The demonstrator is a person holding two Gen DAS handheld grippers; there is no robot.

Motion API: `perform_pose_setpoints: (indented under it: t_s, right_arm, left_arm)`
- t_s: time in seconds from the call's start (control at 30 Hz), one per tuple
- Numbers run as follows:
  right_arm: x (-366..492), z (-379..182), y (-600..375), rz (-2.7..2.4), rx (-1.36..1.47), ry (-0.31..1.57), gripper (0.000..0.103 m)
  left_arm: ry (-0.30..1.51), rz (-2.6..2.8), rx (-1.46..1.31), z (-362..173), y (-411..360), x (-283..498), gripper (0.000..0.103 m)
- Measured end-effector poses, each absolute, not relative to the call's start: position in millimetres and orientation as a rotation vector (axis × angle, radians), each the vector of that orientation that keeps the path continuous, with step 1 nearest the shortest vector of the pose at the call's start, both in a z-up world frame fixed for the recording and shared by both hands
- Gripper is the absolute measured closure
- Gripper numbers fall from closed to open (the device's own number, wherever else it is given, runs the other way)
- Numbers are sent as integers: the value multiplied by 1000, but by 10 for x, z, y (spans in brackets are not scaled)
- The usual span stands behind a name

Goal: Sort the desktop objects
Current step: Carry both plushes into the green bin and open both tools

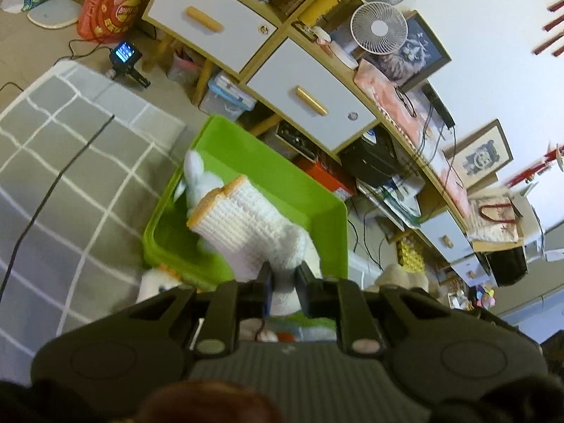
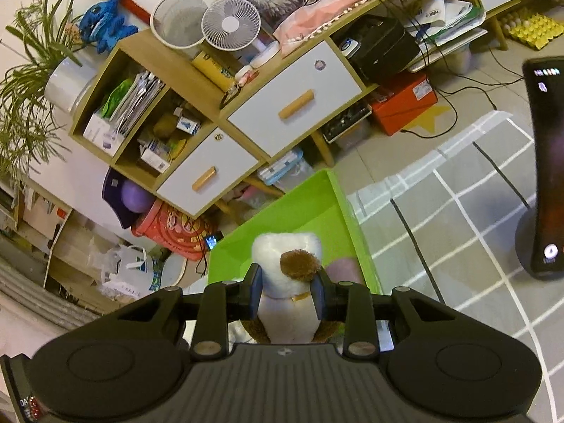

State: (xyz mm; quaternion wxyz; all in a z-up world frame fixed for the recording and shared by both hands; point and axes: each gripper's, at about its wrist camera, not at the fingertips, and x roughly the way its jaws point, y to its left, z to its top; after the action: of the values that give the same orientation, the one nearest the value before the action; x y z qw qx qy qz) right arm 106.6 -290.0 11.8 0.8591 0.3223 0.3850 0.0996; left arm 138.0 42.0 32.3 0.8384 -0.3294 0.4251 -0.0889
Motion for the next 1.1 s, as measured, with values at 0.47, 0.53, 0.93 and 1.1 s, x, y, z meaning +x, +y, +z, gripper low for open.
perform_pose_setpoints:
  t_s: [0.47,0.53,0.93,1.1]
  right_arm:
    - [1443,-204,-2717,241,673,759,72]
    - [1476,-279,-2703,242,677,766,72]
    - [1514,-371,-2661,240,658,741,70]
    - [1486,-319,-2688,228,660,738,66]
  left_arm:
    - [963,-192,-653,-141,320,1708,89]
    - [972,-193,-646,-202,314,1727,89]
    - [1004,-232,-634,-375,245,1730,87]
    - [995,-245,-661,-363,259,1704,79]
